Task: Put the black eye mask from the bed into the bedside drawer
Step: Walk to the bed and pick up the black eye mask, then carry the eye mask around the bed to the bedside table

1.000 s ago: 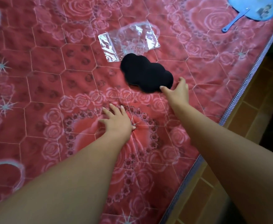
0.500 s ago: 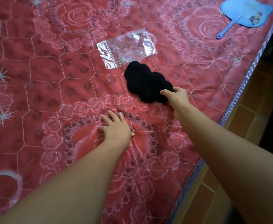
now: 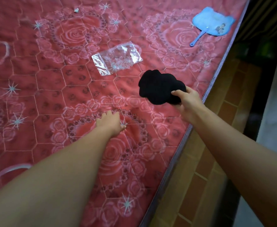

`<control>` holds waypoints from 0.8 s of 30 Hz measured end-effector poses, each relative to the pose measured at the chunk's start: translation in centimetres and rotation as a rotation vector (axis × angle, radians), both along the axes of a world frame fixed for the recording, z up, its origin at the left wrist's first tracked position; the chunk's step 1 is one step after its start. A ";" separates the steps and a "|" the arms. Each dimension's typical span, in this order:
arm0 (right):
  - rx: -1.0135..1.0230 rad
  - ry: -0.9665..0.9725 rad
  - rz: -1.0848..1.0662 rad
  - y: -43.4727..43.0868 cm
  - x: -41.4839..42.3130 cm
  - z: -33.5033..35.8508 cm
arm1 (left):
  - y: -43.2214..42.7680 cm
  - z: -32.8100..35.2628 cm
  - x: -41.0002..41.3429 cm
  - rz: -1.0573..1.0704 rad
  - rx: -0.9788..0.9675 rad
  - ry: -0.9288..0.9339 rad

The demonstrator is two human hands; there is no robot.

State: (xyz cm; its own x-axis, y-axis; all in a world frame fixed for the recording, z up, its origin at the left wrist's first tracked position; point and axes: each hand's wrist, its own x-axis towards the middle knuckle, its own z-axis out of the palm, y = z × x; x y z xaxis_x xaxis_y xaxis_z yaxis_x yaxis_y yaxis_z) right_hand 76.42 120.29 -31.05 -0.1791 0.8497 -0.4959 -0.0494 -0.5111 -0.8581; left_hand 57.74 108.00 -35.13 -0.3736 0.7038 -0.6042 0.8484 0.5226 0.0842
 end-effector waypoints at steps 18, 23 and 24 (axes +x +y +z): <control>0.246 0.069 0.258 -11.2 7.5 32.0 | -3.3 35.0 10.8 0.484 0.640 -1.213; 0.402 -0.047 0.264 -15.3 9.5 35.7 | -7.5 37.3 14.0 0.435 0.769 -1.199; 0.418 -0.061 0.265 -16.2 10.0 36.1 | -8.4 37.5 14.6 0.444 0.821 -1.199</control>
